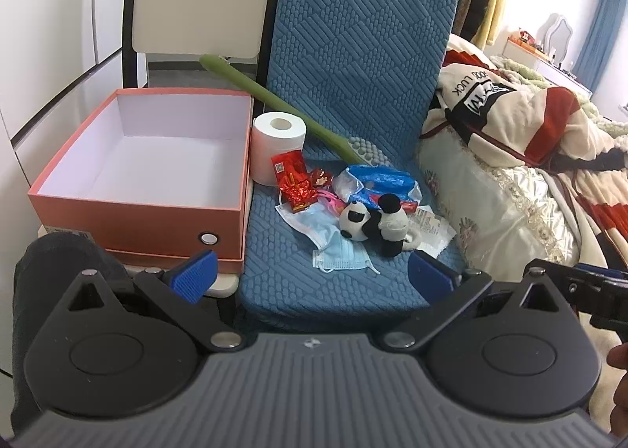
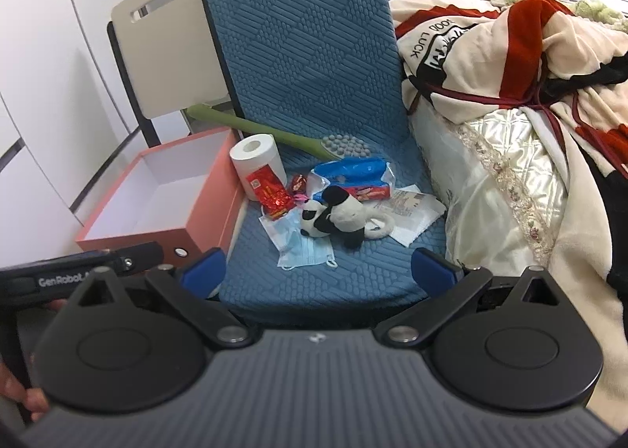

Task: Organize soft objects
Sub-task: 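Move both tools toward the pile of items on the blue chair, then close the right tool on the panda plush while the left tool grasps the blue face mask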

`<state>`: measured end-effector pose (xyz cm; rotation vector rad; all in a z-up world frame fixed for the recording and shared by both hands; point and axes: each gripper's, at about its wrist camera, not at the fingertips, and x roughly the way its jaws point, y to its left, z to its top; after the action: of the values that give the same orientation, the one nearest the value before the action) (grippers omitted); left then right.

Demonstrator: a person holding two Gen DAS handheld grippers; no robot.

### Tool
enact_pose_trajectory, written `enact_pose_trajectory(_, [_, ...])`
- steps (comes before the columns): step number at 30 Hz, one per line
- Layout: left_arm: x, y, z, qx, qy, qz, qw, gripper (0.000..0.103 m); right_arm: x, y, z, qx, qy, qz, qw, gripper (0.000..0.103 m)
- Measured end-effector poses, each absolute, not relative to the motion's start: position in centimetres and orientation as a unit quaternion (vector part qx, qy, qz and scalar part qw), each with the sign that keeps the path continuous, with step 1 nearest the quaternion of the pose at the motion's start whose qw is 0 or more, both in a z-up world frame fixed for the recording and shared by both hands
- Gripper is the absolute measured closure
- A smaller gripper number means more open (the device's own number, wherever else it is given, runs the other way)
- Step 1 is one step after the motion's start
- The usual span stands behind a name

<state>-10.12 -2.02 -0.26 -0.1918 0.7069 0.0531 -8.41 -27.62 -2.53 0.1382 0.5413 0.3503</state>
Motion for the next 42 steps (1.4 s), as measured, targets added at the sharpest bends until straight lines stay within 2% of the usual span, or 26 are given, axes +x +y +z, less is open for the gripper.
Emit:
enact_pose_trajectory(13, [-9.5, -0.1, -0.7, -0.113, 0.347, 0.002, 0.931, 0.000, -8.2, -26.4, -2.5, 0.077, 0.264, 0.166, 0.947, 0.008])
enact_pose_trajectory(16, [-9.3, 0.6, -1.0, -0.128, 0.347, -0.008, 0.929, 0.000, -8.0, -26.1, -2.8, 0.080, 0.268, 0.166, 0.946, 0.014])
enact_pose_trajectory(18, [-9.0, 0.8, -1.3, -0.134, 0.350, -0.010, 0.927, 0.000, -7.7, -25.9, -2.9, 0.082, 0.272, 0.166, 0.944, 0.023])
enact_pose_trajectory(28, [-6.0, 0.6, -3.4, -0.158, 0.358, -0.042, 0.919, 0.000, -4.2, -26.2, -4.1, 0.119, 0.274, 0.151, 0.942, 0.024])
enact_pose_trajectory(42, [1.9, 0.4, -8.3, -0.168, 0.394, -0.055, 0.902, 0.006, 3.4, -26.5, -8.1, 0.145, 0.291, 0.152, 0.933, 0.023])
